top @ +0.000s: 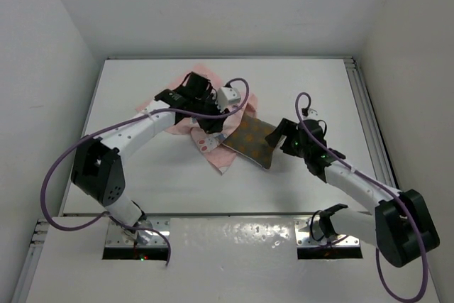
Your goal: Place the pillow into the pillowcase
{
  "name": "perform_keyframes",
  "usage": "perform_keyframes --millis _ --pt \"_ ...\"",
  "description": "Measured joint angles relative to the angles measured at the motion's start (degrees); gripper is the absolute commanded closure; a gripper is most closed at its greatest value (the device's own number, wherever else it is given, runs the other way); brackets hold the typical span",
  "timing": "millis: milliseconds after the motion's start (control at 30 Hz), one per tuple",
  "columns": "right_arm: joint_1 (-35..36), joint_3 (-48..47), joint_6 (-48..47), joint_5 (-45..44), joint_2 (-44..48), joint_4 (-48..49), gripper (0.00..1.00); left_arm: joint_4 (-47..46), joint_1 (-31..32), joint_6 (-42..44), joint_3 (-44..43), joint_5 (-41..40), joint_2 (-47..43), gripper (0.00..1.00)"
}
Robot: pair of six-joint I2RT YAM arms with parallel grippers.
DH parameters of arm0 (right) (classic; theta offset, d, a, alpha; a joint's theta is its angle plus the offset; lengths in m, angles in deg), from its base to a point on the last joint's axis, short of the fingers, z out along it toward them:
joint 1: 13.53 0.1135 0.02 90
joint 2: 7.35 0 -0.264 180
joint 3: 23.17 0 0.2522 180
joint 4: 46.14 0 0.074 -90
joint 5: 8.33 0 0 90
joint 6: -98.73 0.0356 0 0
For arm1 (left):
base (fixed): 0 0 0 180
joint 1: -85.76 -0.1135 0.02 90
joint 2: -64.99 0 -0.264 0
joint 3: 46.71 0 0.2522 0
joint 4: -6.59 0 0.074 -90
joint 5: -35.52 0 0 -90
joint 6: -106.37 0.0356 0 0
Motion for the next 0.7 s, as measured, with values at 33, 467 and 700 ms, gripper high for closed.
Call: perform_keyframes --millis 33,467,700 --pt "-0.6 0.0 -0.5 0.1 0.2 -0.9 0.2 0.2 0.4 0.8 0.8 -0.5 0.0 0.67" --pt "-1.1 -2.1 -2.8 3.1 -6.9 -2.2 0.09 -5.6 7.6 5.4 20.6 -12.5 -3.9 0.28" --pt "-0.8 -2.6 1.8 7.8 -15.6 3.3 0.25 -18.2 8.5 4.9 27.3 -18.5 -2.2 0.29"
